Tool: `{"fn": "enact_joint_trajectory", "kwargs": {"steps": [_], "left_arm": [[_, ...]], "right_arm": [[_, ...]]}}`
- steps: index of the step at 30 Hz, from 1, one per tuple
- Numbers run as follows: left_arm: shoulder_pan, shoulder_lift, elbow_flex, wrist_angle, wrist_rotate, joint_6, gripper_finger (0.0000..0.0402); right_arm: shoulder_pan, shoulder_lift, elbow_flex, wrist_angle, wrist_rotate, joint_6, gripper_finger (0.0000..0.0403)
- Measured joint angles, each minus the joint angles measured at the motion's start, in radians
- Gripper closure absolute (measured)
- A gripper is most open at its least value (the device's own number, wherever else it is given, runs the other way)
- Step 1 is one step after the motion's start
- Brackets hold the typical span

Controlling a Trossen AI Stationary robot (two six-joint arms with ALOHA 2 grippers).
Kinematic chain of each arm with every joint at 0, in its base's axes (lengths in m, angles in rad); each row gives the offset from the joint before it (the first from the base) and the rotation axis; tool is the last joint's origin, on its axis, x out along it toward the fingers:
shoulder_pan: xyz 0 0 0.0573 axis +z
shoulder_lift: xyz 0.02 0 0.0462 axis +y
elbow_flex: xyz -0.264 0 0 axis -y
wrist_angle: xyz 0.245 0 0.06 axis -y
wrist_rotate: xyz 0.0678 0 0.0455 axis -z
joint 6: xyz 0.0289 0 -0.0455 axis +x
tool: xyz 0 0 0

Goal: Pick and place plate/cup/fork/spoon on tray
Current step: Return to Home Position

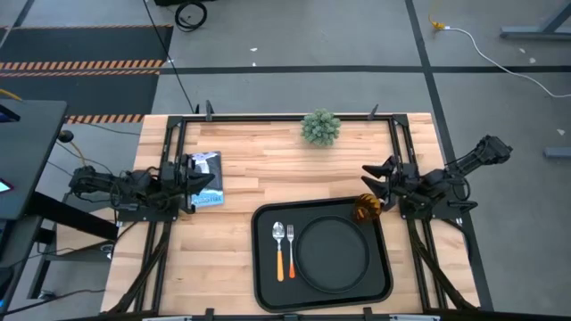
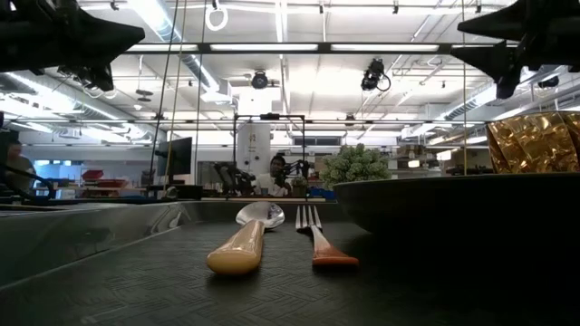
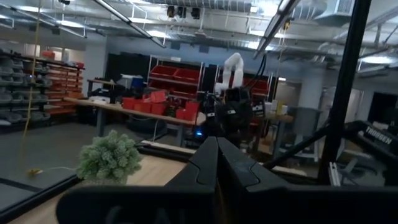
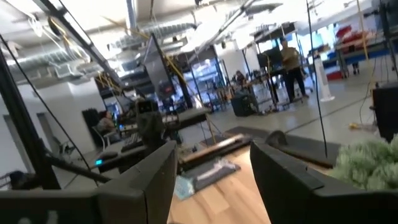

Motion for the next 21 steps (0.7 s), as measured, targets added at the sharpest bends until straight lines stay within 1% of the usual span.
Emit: {"fn": "enact_joint_trajectory", "kwargs": {"steps": [3, 7, 10, 18, 21], "left_arm": [[0.0, 0.0, 0.0, 0.003, 0.0, 0.035, 0.0395], [0.0, 0.0, 0.0, 0.006, 0.004, 0.091, 0.0395], [0.0, 0.001, 0.0, 0.007, 0.044, 0.136, 0.0393], [0.0, 0.001, 0.0, -0.006, 0.043, 0.136, 0.0379], [0.0, 0.002, 0.0, -0.03, 0.042, 0.091, 0.0379]], "right_arm": [[0.0, 0.0, 0.0, -0.069, 0.016, 0.057, 0.0201], [0.0, 0.0, 0.0, -0.189, 0.109, 0.173, 0.0216], [0.0, 0.003, 0.0, -0.273, 0.12, 0.255, 0.0219], [0.0, 0.003, 0.0, -0.288, 0.119, 0.231, 0.0218], [0.0, 0.003, 0.0, -0.287, 0.119, 0.231, 0.0218]]}}
